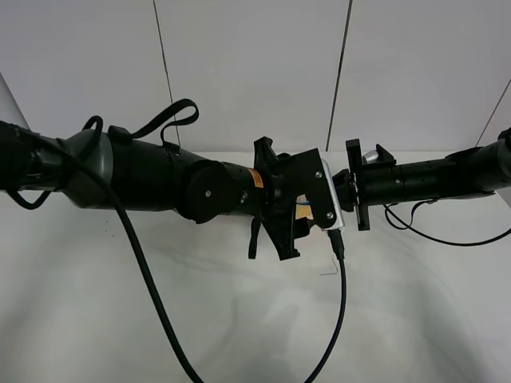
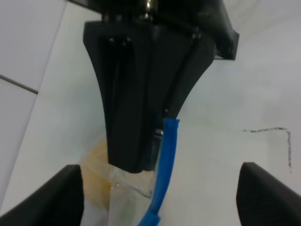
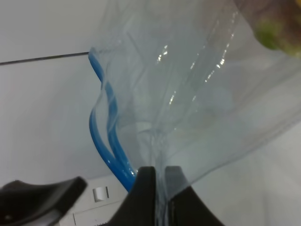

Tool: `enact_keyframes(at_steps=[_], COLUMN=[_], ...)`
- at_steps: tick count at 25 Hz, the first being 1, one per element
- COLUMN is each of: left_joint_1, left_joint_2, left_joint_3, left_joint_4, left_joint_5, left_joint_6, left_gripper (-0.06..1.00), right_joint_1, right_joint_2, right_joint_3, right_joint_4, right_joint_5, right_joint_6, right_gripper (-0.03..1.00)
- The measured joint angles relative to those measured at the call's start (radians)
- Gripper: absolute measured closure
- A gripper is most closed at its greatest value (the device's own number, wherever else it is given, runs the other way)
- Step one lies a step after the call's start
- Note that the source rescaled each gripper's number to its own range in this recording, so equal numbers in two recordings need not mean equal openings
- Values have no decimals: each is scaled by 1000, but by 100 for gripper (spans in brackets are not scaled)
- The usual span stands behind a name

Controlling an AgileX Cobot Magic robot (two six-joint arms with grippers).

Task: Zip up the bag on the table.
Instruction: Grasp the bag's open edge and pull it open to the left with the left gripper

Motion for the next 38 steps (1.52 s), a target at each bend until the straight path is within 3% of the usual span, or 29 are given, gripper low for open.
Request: enact_keyframes(at_steps=[6,12,16,24,38], left_joint_1=[0,0,0,0,16], left_joint_2=[2,5,32,61,61], left_joint_3=[49,156,184,187,190], left_joint_4=[-1,-1,-1,-2,-4], left_joint_5=[-83,-313,-414,-477,-491], left_joint_6=[4,38,41,45,75], left_gripper=[22,23,24,40,43], right_joint_1=[0,0,0,0,0], right_joint_2=[0,0,0,0,0], right_joint_3=[0,0,0,0,0], right_joint_4=[1,1,1,4,4], right_joint_5=[0,0,0,0,0], right_joint_6=[1,1,1,1,1], right_gripper=[97,97,97,97,97])
